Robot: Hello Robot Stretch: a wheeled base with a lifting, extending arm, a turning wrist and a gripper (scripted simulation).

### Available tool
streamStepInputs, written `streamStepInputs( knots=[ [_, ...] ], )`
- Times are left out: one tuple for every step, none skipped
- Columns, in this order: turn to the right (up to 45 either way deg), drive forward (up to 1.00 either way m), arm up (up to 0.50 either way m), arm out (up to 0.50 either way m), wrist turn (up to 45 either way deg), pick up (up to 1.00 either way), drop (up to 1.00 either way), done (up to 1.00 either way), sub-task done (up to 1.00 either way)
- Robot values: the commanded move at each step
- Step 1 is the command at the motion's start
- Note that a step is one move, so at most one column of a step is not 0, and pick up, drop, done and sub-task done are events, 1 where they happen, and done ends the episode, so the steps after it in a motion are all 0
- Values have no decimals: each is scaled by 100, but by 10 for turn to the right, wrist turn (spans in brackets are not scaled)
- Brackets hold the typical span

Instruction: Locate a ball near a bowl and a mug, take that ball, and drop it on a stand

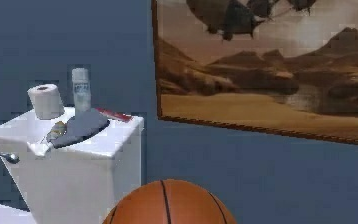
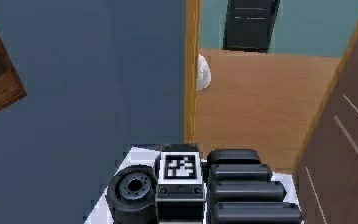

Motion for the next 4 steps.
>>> streamStepInputs(
  knots=[
    [450,0,0,0,0,0,0,0,0],
    [450,0,0,0,0,0,0,0,0],
    [180,0,0,0,0,0,0,0,0],
    [30,0,0,0,0,0,0,0,0]
  ],
)
